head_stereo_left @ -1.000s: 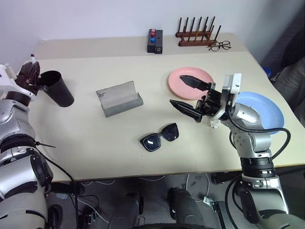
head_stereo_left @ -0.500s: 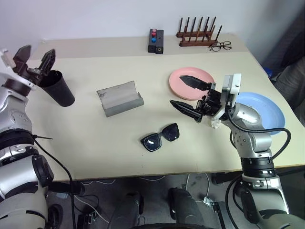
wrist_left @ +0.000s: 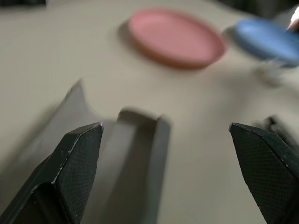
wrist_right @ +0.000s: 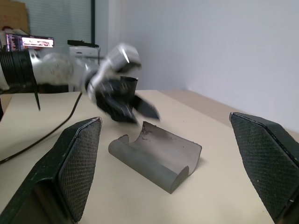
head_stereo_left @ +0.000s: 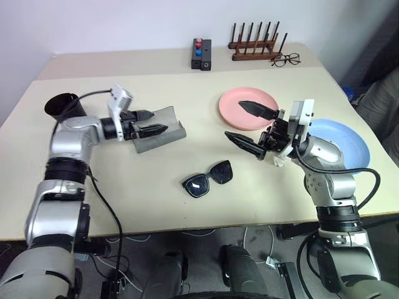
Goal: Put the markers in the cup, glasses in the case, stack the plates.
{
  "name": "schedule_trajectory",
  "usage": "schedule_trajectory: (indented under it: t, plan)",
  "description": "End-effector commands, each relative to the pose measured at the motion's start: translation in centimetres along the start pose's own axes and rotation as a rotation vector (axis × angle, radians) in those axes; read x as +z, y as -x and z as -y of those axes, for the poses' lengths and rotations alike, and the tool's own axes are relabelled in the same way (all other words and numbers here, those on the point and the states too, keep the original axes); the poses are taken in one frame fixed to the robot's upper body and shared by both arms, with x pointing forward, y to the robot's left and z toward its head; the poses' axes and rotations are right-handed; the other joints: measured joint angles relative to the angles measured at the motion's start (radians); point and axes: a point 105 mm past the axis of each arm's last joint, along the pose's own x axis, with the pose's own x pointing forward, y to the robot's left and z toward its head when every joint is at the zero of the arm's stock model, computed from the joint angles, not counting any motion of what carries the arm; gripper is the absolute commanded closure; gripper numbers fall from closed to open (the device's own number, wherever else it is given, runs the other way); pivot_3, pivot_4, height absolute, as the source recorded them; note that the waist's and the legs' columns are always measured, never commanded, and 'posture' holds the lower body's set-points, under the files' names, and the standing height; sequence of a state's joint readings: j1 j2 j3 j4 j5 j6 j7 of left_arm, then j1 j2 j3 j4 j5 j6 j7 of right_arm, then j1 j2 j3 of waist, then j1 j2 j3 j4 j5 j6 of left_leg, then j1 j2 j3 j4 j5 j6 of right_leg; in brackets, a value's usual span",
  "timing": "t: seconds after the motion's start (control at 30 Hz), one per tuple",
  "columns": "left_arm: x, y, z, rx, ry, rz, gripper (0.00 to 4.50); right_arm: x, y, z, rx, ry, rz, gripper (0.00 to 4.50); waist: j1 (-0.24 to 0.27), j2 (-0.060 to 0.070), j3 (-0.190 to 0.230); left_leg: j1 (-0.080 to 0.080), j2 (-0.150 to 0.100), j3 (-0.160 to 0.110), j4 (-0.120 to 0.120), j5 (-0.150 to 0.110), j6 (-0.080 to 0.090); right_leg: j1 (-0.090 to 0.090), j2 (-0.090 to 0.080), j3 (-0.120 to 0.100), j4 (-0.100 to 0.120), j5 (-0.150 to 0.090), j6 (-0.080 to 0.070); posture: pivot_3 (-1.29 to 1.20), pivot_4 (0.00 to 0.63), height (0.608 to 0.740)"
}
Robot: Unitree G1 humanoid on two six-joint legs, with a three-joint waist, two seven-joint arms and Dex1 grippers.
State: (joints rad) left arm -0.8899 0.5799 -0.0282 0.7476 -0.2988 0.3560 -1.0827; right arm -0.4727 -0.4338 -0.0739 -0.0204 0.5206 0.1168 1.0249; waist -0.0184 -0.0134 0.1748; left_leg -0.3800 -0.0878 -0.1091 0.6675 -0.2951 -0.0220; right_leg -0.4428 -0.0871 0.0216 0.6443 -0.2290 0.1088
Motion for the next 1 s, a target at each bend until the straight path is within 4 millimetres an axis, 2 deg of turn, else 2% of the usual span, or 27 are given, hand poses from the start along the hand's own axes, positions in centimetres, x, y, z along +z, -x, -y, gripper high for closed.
schedule_trajectory:
  t: [0.03, 0.13, 0.23, 0.27, 0.33, 0.4, 0.43, 0.57, 1.0]
  plan:
    - [0.1, -0.9, -0.7, 0.057, -0.022, 0.01, 0.05, 1.4, 0.5, -0.3, -0.014, 0.068, 0.017, 0.0, 0.002, 0.0, 0.0, 0.0, 0.0, 0.0, 0.0, 0.0, 0.0, 0.0, 0.0, 0.0, 0.0, 0.0, 0.0, 0.0, 0.15, 0.74]
    - [-1.2, -1.4, -0.3, 0.025, 0.009, -0.042, 0.05, 1.2, 0.9, -0.4, -0.024, 0.074, -0.004, 0.0, 0.004, 0.0, 0.0, -0.001, 0.0, 0.0, 0.0, 0.0, 0.0, 0.0, 0.0, 0.0, 0.0, 0.0, 0.0, 0.0, 0.15, 0.74]
    - [-1.4, -1.5, -0.3, 0.01, 0.041, -0.056, 0.05, 0.3, 1.5, -1.0, 0.013, 0.073, -0.066, 0.0, 0.004, 0.0, 0.0, -0.001, 0.0, 0.0, 0.0, 0.0, 0.001, 0.0, 0.0, 0.0, 0.0, 0.0, 0.0, 0.0, 0.15, 0.74]
    - [-1.3, -1.6, -0.4, 0.011, 0.034, -0.059, 0.28, -0.2, 1.9, -1.0, 0.019, 0.076, -0.098, 0.0, 0.004, 0.0, 0.0, -0.001, 0.0, 0.0, 0.0, -0.001, 0.002, 0.0, 0.0, 0.0, 0.0, 0.0, 0.0, 0.0, 0.15, 0.74]
    - [-1.2, -1.7, -0.4, 0.008, 0.03, -0.062, 0.87, -1.4, 2.7, -0.9, 0.022, 0.069, -0.171, 0.0, 0.004, 0.0, 0.0, -0.001, 0.0, 0.0, 0.001, -0.001, 0.002, 0.0, 0.0, 0.0, 0.0, 0.0, 0.0, 0.0, 0.15, 0.74]
    - [-1.1, -1.8, -0.3, -0.007, 0.022, -0.064, 1.81, -2.4, 3.5, -0.8, 0.031, 0.067, -0.233, 0.0, 0.004, 0.0, 0.0, 0.0, 0.0, 0.0, 0.001, -0.001, 0.002, 0.0, 0.0, 0.0, 0.0, 0.0, 0.0, 0.0, 0.15, 0.74]
    - [-1.0, -1.9, -0.2, -0.017, 0.025, -0.065, 2.42, -2.7, 3.7, -0.6, 0.018, 0.05, -0.252, 0.0, 0.004, 0.0, 0.0, 0.0, 0.0, 0.0, 0.001, -0.001, 0.002, 0.0, 0.0, 0.0, 0.0, 0.0, 0.0, 0.0, 0.15, 0.74]
    - [-0.9, -2.0, -0.1, -0.025, 0.016, -0.068, 4.35, -2.6, 3.5, -0.3, -0.004, 0.033, -0.243, 0.0, 0.004, 0.0, 0.0, 0.0, 0.0, 0.0, 0.001, -0.001, 0.002, 0.0, 0.0, 0.0, 0.0, 0.0, 0.0, 0.0, 0.15, 0.74]
    - [-1.0, -1.4, -0.2, -0.059, 0.034, -0.098, 4.44, -2.2, 2.6, 0.1, -0.026, 0.054, -0.201, 0.0, 0.004, 0.0, 0.0, 0.0, 0.0, 0.0, 0.001, -0.001, 0.002, 0.0, 0.0, 0.0, 0.0, 0.0, 0.0, 0.0, 0.15, 0.74]
